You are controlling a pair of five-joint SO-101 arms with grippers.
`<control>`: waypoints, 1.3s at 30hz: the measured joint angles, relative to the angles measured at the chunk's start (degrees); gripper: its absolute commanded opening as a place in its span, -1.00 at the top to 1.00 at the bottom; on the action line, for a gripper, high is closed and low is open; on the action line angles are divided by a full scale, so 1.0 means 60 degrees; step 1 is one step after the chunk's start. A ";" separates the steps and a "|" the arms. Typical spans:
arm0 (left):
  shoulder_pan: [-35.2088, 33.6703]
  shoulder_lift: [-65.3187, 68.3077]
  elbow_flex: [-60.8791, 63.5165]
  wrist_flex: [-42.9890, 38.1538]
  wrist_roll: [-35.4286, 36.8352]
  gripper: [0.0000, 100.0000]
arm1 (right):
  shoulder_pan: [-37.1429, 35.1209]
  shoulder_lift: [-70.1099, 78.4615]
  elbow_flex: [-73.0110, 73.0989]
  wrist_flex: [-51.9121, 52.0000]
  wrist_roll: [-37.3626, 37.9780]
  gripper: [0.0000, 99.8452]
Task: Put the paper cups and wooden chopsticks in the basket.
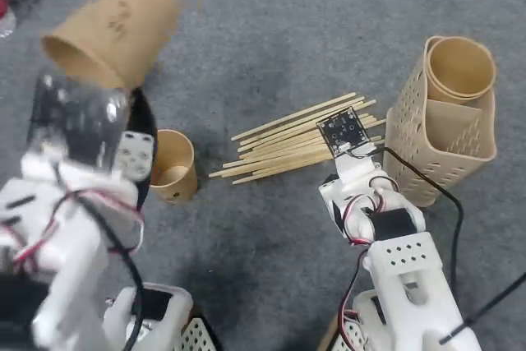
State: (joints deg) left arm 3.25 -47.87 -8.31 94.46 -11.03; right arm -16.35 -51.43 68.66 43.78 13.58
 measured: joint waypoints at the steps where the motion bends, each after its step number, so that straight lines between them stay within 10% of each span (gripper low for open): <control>1: 0.0352 0.0308 -0.0615 0.0293 -0.0190 0.98 | 0.0000 0.0000 0.0000 0.0000 0.0000 0.98; 12: 0.2564 0.2960 -0.3810 0.0821 -0.0747 0.98 | 0.0249 -0.1509 -0.0821 0.1304 -0.0059 0.98; 22: 0.3179 0.2755 -0.0190 0.0821 -0.2593 0.98 | 0.3473 -0.6154 -0.3267 0.2623 -0.0366 0.98; 39: 0.6271 0.0015 0.4234 0.0821 -0.3766 0.98 | -0.0777 -0.7516 -0.2022 0.3223 -0.0088 0.99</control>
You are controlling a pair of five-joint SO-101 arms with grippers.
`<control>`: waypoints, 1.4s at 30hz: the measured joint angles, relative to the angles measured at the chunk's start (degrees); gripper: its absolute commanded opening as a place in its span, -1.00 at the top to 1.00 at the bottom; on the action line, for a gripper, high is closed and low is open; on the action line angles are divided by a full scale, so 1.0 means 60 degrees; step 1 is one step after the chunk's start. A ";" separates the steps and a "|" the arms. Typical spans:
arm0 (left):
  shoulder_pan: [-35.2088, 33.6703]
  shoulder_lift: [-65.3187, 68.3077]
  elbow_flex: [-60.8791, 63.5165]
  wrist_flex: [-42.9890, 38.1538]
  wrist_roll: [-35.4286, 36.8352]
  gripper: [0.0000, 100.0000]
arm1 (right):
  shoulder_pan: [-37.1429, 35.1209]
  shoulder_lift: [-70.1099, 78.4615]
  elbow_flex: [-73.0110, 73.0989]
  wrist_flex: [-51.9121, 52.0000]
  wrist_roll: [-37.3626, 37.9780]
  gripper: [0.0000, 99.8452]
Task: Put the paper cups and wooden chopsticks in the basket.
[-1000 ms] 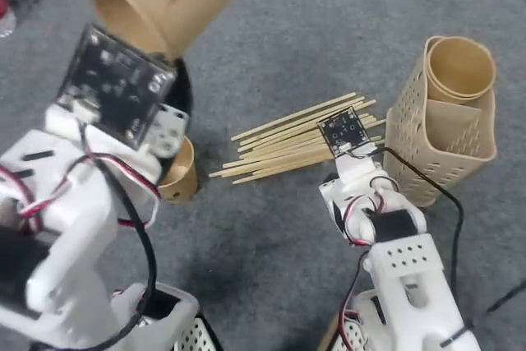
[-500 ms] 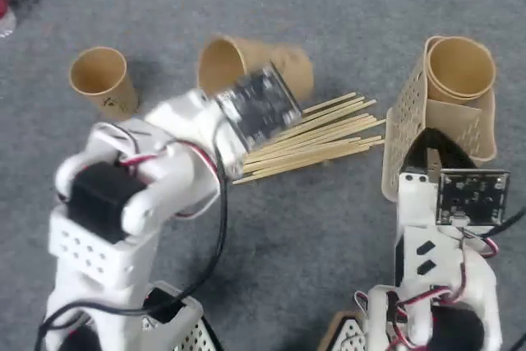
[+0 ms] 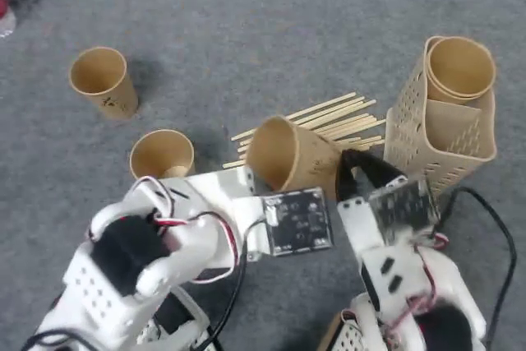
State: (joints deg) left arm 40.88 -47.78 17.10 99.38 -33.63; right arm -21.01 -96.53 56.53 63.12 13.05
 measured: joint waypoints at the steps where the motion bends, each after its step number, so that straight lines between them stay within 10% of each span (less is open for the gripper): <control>1: 0.0059 0.0147 0.0000 0.0000 0.0000 0.98 | -0.0073 -0.0234 0.0000 0.0088 0.0132 0.99; 31: 0.0205 0.0894 -0.0176 -0.0659 0.0630 0.98 | -0.0205 -0.0923 -0.0190 0.0410 0.1612 0.98; 42: -0.0381 0.1641 -0.2637 -0.0733 0.0132 0.98 | 0.1685 -0.1201 0.0366 0.0762 0.0923 0.98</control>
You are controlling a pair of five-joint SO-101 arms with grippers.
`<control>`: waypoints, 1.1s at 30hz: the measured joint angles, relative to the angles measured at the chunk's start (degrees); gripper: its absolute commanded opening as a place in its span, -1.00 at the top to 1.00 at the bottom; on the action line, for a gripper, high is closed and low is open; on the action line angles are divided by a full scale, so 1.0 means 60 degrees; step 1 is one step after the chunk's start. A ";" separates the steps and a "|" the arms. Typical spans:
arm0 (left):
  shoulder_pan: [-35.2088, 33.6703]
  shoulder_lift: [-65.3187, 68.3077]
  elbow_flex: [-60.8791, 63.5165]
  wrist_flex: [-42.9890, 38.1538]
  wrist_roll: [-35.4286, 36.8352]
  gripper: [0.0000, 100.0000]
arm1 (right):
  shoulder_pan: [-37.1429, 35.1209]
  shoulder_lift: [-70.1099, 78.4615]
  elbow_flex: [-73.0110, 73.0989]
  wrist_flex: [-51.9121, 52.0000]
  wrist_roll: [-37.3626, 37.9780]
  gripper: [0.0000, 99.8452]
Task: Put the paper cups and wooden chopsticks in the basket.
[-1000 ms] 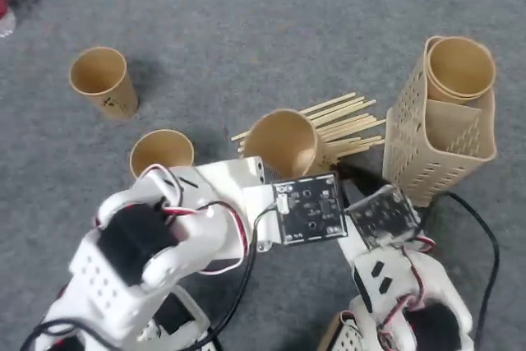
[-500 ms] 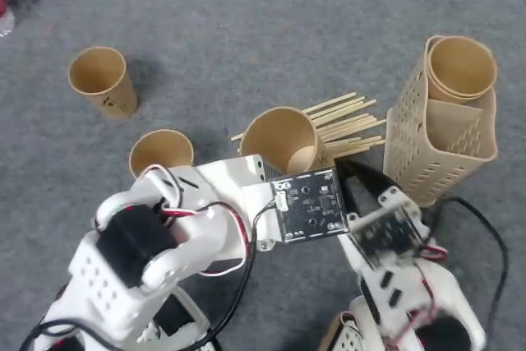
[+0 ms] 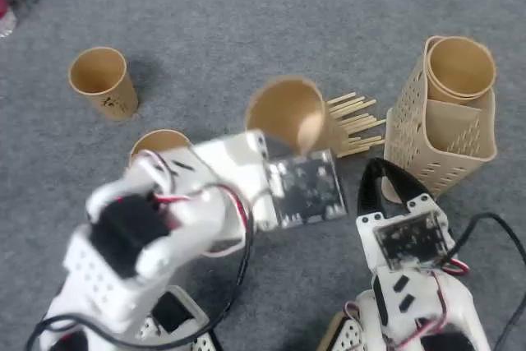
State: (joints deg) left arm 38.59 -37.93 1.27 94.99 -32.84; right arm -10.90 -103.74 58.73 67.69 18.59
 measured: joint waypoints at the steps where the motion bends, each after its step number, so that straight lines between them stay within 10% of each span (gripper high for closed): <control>1: -0.0161 0.0308 -0.0571 0.0205 -0.0044 0.98 | 0.0073 0.0000 0.0190 0.0000 -0.0117 0.98; 22: -0.0366 0.5685 -0.7868 0.0733 0.0029 0.98 | 0.1934 0.0000 0.0410 -0.0996 -0.0366 0.70; 33: -0.0659 0.5363 -0.7487 0.0733 0.0161 0.98 | 0.2374 0.1597 0.1319 -0.3253 -0.0278 0.72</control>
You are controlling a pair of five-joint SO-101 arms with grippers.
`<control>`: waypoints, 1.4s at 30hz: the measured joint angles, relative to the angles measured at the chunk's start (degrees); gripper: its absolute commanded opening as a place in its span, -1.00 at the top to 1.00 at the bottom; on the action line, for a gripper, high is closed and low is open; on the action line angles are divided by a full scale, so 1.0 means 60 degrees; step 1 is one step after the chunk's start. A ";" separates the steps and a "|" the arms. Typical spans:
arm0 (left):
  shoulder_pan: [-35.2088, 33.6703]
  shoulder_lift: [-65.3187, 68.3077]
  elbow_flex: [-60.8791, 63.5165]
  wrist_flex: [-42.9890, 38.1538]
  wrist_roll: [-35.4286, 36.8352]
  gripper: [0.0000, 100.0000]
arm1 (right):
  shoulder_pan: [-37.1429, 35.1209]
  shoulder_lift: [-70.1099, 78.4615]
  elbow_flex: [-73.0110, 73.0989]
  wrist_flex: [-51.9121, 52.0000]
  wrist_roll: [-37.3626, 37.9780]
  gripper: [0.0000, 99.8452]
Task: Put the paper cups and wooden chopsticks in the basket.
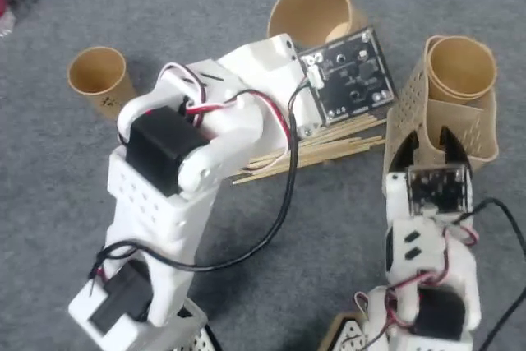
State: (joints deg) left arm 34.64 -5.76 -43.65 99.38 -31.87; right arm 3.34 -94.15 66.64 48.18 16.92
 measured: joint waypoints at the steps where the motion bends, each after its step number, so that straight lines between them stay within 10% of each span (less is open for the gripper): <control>1: 0.0029 -0.0117 0.0161 0.0000 0.0000 0.98 | 0.0015 0.0366 -0.0132 -0.0161 0.0000 0.72; 26: -0.0015 -0.1553 0.1817 0.0000 0.0000 0.98 | 0.0103 0.8674 -0.5861 0.1817 0.0147 0.98; 42: -0.0015 -0.1553 0.1817 0.0000 0.0000 0.98 | 0.0264 0.8894 -0.8073 0.5055 0.3590 0.93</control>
State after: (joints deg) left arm 34.55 -15.08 -32.75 99.38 -31.87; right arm 4.92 -40.79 18.20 78.51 38.46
